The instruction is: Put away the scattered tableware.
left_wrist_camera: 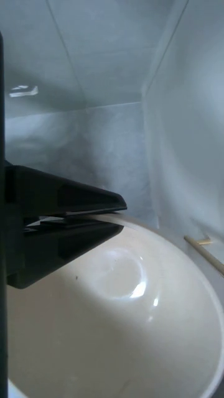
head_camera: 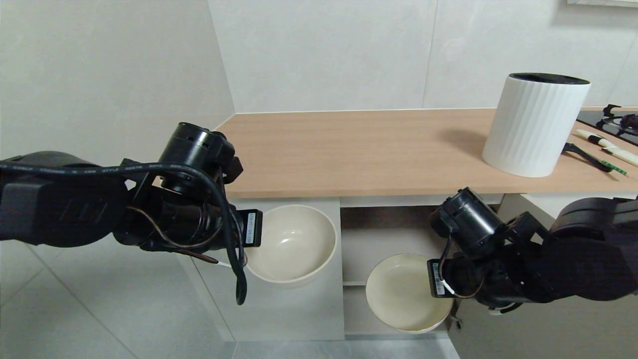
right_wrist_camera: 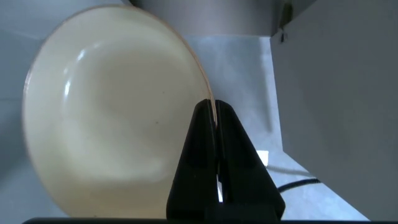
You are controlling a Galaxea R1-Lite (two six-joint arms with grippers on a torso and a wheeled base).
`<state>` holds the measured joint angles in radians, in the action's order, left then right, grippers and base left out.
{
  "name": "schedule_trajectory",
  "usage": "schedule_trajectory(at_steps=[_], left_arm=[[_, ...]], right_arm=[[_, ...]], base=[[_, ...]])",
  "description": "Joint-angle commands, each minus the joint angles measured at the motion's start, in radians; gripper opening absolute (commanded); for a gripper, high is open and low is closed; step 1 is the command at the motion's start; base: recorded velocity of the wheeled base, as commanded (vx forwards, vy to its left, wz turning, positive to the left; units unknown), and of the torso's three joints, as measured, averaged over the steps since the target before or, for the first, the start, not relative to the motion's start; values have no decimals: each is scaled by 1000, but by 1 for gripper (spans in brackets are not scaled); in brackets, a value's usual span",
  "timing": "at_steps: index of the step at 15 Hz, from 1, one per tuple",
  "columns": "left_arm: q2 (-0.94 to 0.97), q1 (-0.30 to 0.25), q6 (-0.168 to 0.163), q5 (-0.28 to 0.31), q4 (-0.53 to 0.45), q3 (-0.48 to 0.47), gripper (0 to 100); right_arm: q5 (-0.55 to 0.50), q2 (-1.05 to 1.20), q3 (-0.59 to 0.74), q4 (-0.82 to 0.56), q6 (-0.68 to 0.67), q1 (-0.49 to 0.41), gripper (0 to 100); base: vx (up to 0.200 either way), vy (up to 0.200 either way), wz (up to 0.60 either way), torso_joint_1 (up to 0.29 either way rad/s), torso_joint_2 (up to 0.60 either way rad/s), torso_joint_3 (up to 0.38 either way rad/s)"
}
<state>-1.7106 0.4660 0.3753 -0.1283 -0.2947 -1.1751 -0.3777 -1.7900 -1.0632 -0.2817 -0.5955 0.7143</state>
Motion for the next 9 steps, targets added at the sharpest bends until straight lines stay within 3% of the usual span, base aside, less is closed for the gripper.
schedule_trajectory(at_steps=[1,9], left_arm=[[3,0,1,-1,-1,0,0],[3,0,1,-1,-1,0,0]], right_arm=[[0,-22,0,-1,0,1,0],[0,-62,3,16,0,1,0]], base=[[0,0,0,-149,466,325],[0,0,0,-102,458,350]])
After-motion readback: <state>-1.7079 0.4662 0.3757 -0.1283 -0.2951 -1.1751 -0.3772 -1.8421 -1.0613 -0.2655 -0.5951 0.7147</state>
